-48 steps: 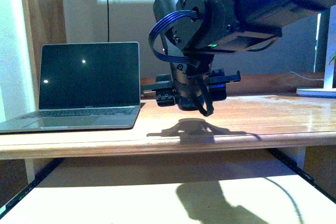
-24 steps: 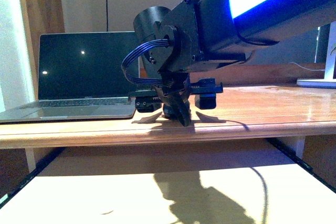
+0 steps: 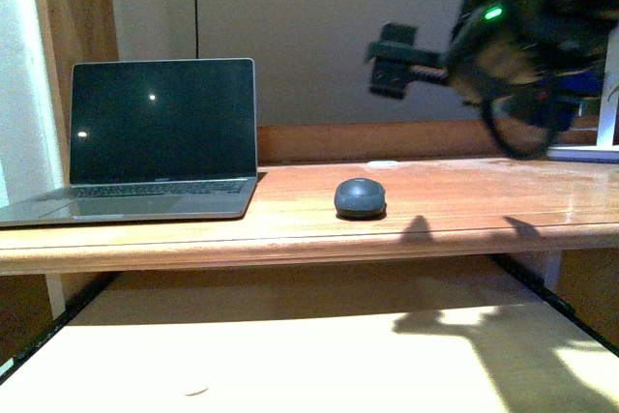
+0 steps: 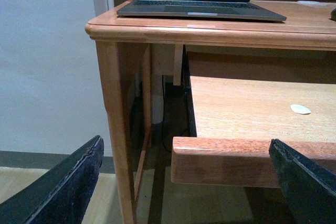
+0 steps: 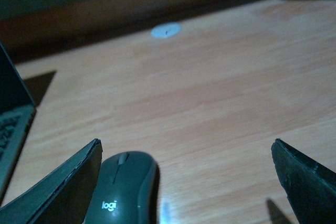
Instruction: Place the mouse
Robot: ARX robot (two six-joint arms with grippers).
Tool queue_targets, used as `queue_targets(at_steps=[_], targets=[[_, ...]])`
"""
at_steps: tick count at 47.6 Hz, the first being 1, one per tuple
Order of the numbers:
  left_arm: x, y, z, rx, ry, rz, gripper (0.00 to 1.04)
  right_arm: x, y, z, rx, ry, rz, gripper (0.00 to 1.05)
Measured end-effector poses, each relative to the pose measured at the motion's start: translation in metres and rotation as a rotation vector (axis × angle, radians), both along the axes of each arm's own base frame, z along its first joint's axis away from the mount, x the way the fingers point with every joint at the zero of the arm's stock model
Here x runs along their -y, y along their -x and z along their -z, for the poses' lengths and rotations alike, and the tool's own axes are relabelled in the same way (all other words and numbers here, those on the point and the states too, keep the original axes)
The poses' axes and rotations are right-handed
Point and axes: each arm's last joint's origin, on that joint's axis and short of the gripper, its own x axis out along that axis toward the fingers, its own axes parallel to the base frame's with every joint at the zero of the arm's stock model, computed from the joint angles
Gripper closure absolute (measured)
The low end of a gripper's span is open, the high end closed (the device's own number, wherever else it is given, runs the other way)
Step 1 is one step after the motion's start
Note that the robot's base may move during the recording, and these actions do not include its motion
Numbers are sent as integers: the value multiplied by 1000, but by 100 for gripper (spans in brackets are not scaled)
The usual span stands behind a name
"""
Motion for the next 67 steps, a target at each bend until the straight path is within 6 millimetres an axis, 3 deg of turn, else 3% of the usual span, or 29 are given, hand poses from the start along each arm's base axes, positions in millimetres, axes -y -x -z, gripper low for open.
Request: queue_targets(at_steps=[13, 20, 29, 41, 58, 67], targets=[[0, 0, 0, 0, 0, 0, 8, 80, 71, 60, -66, 28, -129, 7], [0, 0, 0, 0, 0, 0, 8, 120, 109, 80, -66, 62, -329, 7], [0, 0, 0, 0, 0, 0, 8, 147, 144, 101, -82, 116, -551, 7], [0, 0, 0, 0, 0, 0, 8, 148, 177, 134, -103, 232, -801, 7], [0, 0, 0, 0, 0, 0, 8, 115, 172, 169, -165, 374, -791, 7], [0, 0, 0, 0, 0, 0, 8, 95, 168, 175, -153, 397, -811, 7]])
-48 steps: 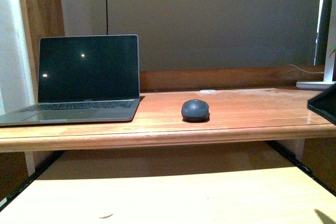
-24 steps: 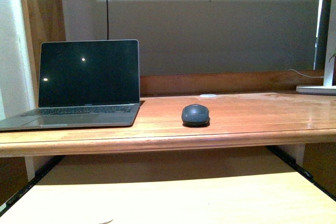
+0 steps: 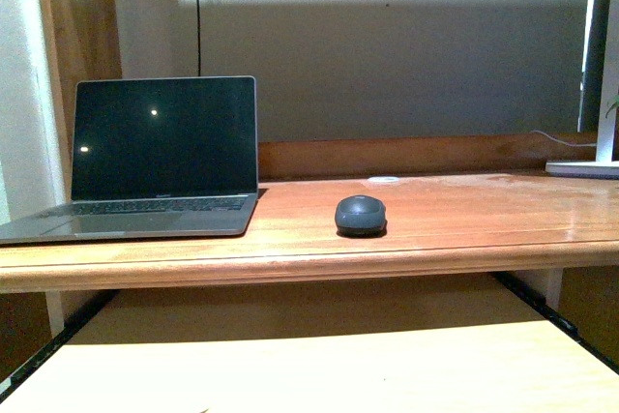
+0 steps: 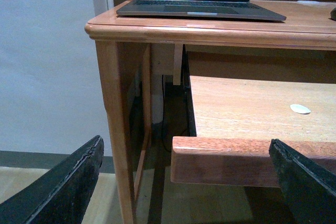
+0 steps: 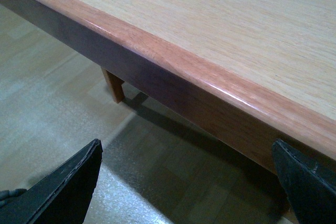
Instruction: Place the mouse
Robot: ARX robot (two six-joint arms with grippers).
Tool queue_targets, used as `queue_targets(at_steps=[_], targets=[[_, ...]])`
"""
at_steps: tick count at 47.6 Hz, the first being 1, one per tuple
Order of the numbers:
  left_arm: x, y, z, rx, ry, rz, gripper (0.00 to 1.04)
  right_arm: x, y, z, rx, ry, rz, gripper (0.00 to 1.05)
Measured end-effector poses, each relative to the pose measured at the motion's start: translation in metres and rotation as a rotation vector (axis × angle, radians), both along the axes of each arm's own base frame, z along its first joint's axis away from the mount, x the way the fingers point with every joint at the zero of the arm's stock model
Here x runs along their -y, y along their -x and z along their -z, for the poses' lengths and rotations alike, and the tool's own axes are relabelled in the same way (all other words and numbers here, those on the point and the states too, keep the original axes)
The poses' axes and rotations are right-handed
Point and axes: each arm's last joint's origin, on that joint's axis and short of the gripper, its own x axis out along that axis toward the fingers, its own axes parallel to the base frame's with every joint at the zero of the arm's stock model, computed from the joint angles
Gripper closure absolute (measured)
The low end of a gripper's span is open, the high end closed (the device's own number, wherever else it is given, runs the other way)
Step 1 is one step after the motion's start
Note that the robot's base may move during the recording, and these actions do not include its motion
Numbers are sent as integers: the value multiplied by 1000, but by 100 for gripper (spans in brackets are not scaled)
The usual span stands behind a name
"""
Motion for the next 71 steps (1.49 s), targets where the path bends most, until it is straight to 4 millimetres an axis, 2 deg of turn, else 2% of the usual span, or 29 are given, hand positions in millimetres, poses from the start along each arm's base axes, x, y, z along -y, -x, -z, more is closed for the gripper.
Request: queue_targets(at_steps=[8, 16, 23, 34, 48, 54, 61, 65, 71], targets=[[0, 0, 0, 0, 0, 0, 8, -14, -13, 4, 0, -11, 42, 7], [0, 0, 0, 0, 0, 0, 8, -32, -36, 5, 19, -14, 112, 7], [0, 0, 0, 0, 0, 0, 8, -53, -63, 6, 22, -22, 167, 7], [0, 0, 0, 0, 0, 0, 8, -91, -117, 8, 28, -21, 272, 7], [0, 0, 0, 0, 0, 0, 8, -125, -168, 7, 61, -17, 399, 7], [0, 0, 0, 0, 0, 0, 8, -131, -171, 8, 58, -16, 435, 7], [0, 0, 0, 0, 0, 0, 8, -128, -169, 7, 54, -36, 430, 7], [0, 0, 0, 0, 0, 0, 8, -117, -164, 1, 54, -72, 438, 7], [0, 0, 0, 0, 0, 0, 8, -90, -143, -18, 57, -134, 474, 7]])
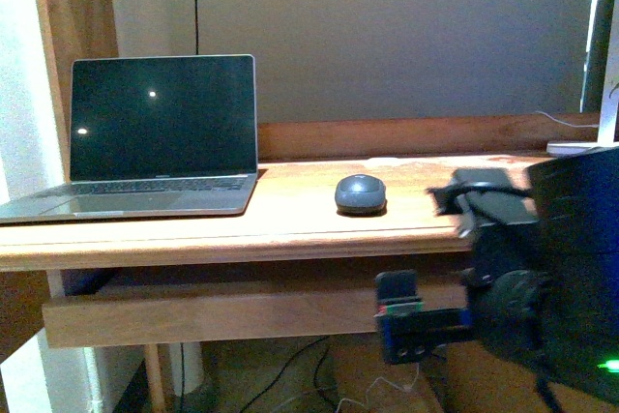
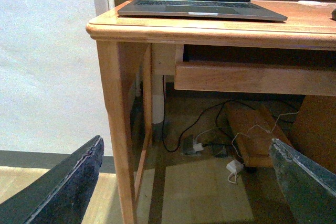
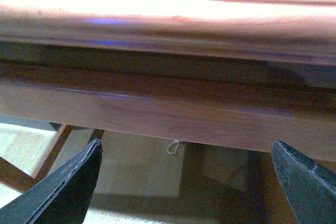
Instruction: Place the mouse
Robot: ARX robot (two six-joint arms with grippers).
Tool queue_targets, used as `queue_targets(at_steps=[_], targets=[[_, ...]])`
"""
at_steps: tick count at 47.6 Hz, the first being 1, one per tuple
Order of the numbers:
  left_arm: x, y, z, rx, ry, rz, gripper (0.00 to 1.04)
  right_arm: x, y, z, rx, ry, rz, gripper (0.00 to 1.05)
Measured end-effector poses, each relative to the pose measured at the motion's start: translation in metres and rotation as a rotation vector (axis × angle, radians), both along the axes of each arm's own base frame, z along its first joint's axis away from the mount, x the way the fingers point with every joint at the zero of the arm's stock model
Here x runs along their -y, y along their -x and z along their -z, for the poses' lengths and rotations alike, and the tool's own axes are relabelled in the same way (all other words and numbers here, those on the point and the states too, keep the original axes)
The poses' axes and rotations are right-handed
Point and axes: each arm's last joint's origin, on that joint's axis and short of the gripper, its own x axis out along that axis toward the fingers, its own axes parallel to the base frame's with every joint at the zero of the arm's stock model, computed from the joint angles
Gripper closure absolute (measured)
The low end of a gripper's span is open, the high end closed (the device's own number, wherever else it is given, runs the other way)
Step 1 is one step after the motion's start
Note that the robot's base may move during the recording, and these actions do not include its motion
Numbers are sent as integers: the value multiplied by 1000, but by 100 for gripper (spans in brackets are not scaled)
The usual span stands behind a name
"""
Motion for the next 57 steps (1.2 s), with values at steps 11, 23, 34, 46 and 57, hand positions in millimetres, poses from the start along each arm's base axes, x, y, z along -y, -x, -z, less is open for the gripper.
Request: queue_targets(at_steps=[11, 23, 34, 46, 57], targets=[[0, 0, 0, 0, 0, 0, 8, 70, 68, -16, -27, -118, 73, 7], [0, 0, 0, 0, 0, 0, 8, 127, 157, -9, -49, -213, 149, 7], [0, 0, 0, 0, 0, 0, 8, 143, 210, 5, -71, -289, 108, 7], [0, 0, 0, 0, 0, 0, 8, 162, 217, 16, 240, -70, 318, 41], [0, 0, 0, 0, 0, 0, 8, 163, 218, 16, 256, -19, 316, 80]])
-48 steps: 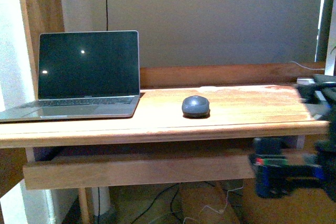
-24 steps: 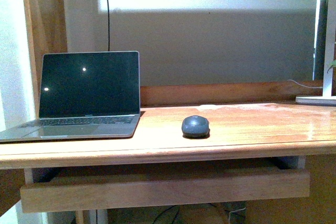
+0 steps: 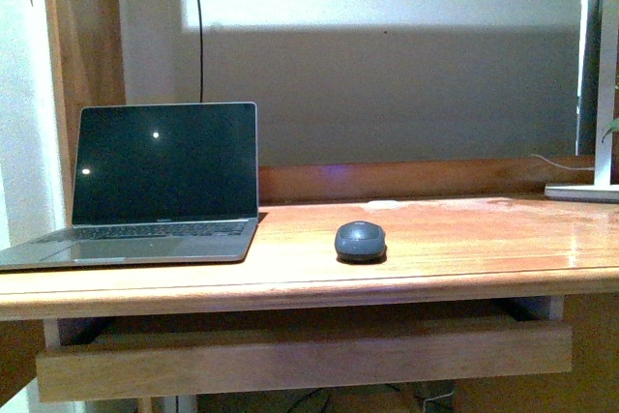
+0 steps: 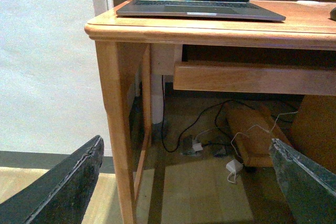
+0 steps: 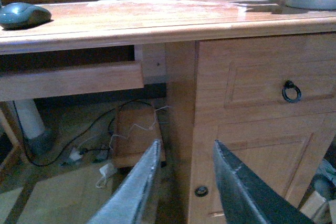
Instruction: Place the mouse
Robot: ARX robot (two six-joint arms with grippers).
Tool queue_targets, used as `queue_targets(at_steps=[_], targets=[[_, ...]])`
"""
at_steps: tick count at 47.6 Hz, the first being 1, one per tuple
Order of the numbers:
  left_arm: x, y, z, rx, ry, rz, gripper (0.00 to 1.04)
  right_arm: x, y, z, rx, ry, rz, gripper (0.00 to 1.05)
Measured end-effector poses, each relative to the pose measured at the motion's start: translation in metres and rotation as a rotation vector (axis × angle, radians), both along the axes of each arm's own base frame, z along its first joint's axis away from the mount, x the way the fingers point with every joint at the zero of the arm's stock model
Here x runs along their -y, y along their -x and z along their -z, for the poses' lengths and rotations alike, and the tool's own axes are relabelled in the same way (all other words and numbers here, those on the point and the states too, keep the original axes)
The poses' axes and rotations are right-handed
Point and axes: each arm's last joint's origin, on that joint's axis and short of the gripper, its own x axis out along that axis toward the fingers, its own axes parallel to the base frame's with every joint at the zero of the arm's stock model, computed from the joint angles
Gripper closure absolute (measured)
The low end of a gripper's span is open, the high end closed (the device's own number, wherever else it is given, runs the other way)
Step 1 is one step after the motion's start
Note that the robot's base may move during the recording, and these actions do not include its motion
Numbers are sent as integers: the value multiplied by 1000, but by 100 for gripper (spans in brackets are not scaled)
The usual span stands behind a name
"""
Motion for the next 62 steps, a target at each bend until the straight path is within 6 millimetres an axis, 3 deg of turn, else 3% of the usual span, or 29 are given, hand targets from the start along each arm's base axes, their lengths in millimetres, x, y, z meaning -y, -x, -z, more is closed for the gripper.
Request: queue_targets(at_steps=[6, 14, 40, 62], targets=[[0, 0, 0, 0, 0, 0, 8, 0, 0, 0, 0, 12, 0, 102], [0, 0, 0, 0, 0, 0, 8, 0, 0, 0, 0, 15, 1, 102], [0, 0, 0, 0, 0, 0, 8, 0, 0, 0, 0, 16, 1, 7], [0, 0, 0, 0, 0, 0, 8, 0, 0, 0, 0, 16, 1, 7]])
